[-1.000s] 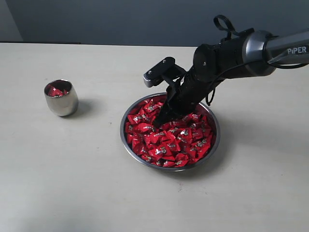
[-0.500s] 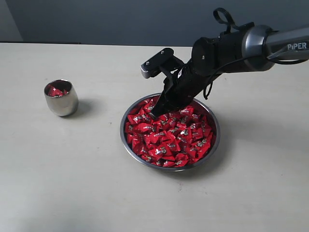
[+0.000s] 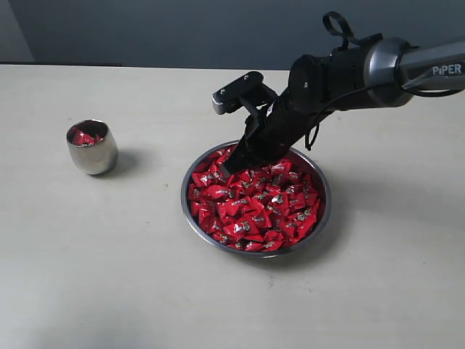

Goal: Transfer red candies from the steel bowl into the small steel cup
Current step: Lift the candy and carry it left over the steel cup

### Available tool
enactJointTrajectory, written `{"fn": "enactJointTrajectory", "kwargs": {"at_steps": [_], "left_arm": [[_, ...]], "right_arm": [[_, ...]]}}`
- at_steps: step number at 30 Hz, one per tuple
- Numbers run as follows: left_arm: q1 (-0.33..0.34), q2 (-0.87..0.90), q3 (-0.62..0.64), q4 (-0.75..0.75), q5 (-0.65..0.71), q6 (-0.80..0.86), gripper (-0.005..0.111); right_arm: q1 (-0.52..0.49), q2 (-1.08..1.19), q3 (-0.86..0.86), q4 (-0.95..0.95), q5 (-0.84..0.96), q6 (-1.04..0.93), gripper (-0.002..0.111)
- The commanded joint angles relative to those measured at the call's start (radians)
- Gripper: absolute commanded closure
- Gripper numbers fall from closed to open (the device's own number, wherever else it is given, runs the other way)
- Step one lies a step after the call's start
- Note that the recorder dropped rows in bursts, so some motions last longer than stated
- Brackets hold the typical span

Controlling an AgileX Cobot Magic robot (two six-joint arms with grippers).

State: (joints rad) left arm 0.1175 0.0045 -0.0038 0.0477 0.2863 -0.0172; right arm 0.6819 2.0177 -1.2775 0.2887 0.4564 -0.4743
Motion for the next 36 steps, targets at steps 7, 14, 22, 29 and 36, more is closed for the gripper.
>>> {"fn": "enactJointTrajectory", "kwargs": {"at_steps": [7, 14, 22, 29, 36], "left_arm": [[0.001, -0.004, 0.004, -0.002, -0.002, -0.002, 0.106], [0.001, -0.004, 0.004, -0.002, -0.002, -0.002, 0.106], [0.001, -0.004, 0.004, -0.002, -0.002, -0.002, 0.106], [0.001, -0.004, 0.004, -0.002, -0.002, -0.002, 0.106], [0.001, -0.004, 0.004, -0.002, -0.002, -0.002, 0.106]], "right_arm": [[-0.005, -0.01, -0.005, 0.008, 0.0, 0.004, 0.109], [-0.005, -0.01, -0.005, 0.105, -0.044, 0.004, 0.109], [-0.005, 0.012, -0.005, 0.11, -0.049, 0.004, 0.109], [-0.005, -0.01, -0.005, 0.195, -0.101, 0.004, 0.109], [-0.005, -0.036, -0.053, 0.244, -0.083, -0.005, 0.109]]}}
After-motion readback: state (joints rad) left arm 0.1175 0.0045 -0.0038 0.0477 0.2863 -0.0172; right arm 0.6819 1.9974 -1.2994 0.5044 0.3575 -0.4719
